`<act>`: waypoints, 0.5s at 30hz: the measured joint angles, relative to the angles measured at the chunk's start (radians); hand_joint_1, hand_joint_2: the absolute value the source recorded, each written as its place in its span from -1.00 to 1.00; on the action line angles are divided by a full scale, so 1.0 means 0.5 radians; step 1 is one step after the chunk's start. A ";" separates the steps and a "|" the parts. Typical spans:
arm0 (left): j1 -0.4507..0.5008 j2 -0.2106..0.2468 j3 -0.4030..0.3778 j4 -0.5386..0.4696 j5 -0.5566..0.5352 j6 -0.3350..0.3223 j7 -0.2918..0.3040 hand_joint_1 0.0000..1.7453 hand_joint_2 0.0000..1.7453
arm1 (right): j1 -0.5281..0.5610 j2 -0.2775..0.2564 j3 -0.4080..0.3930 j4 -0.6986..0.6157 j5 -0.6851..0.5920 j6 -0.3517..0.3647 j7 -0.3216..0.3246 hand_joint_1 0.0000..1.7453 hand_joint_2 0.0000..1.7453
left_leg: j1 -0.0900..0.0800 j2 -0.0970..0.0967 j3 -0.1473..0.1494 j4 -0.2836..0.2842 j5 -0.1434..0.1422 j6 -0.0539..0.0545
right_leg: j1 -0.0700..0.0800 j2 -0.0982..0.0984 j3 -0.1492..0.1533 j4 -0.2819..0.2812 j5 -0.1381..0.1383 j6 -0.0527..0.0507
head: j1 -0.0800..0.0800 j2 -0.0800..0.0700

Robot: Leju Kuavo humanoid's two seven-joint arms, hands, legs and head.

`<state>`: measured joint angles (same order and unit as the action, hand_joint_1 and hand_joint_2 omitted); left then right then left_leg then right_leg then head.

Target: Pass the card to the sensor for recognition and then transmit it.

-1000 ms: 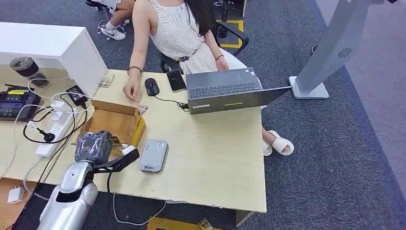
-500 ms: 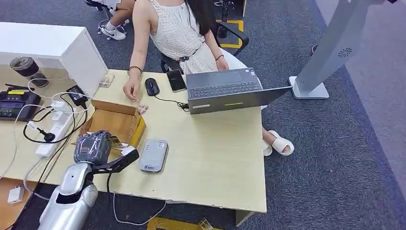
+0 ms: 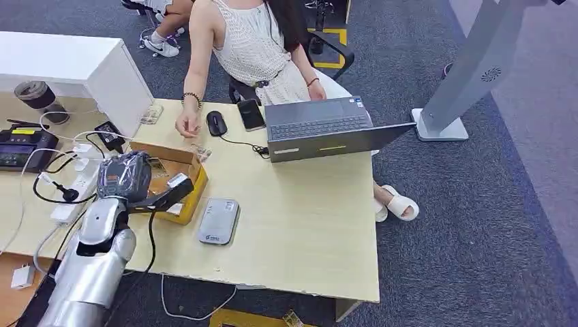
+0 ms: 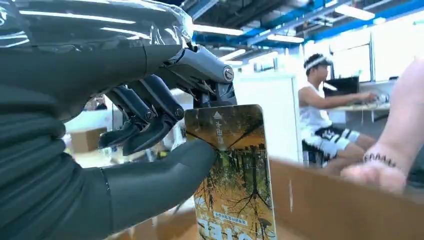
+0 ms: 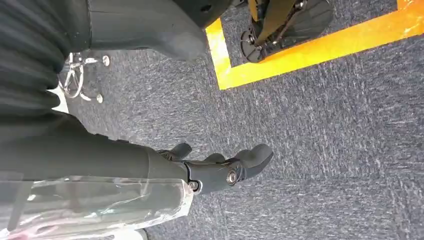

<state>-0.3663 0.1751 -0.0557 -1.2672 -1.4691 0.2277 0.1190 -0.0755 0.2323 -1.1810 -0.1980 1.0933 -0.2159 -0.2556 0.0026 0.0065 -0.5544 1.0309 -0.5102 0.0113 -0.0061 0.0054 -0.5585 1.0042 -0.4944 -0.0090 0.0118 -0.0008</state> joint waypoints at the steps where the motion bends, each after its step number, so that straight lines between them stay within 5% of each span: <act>1: -0.043 0.004 0.000 0.021 -0.009 0.005 0.000 1.00 1.00 | 0.000 0.000 0.004 0.000 0.012 0.001 0.001 -1.00 1.00 | 0.000 0.000 0.000 0.000 0.001 -0.001 | 0.000 0.000 0.000 0.000 0.000 0.000 | 0.000 0.000; 10: -0.435 0.050 -0.037 0.205 -0.058 0.019 0.002 1.00 1.00 | -0.001 0.000 0.018 0.000 0.017 0.003 0.002 -1.00 1.00 | 0.000 0.000 0.000 0.001 0.001 -0.001 | 0.000 0.001 -0.001 0.001 0.000 0.000 | 0.001 0.000; 11: -0.471 0.049 -0.046 0.217 -0.057 0.015 0.007 -1.00 1.00 | -0.001 0.000 0.019 0.001 0.029 0.005 0.008 -1.00 1.00 | 0.000 0.000 0.000 0.001 0.001 -0.001 | 0.000 0.001 -0.001 0.001 0.000 0.000 | -0.001 0.000; 15: -0.667 0.044 -0.102 0.278 -0.041 -0.054 -0.003 -1.00 1.00 | -0.002 0.000 0.023 0.000 0.047 0.024 0.016 -1.00 1.00 | 0.000 0.000 0.000 0.001 0.001 -0.001 | 0.000 0.001 -0.001 0.001 0.000 0.000 | 0.000 0.000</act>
<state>-0.6999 0.1969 -0.1068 -1.1281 -1.4897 0.2007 0.1175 -0.0765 0.2323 -1.1696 -0.1980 1.1170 -0.2038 -0.2476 0.0027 0.0065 -0.5546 1.0315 -0.5099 0.0109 -0.0059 0.0057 -0.5587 1.0045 -0.4942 -0.0090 0.0118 -0.0008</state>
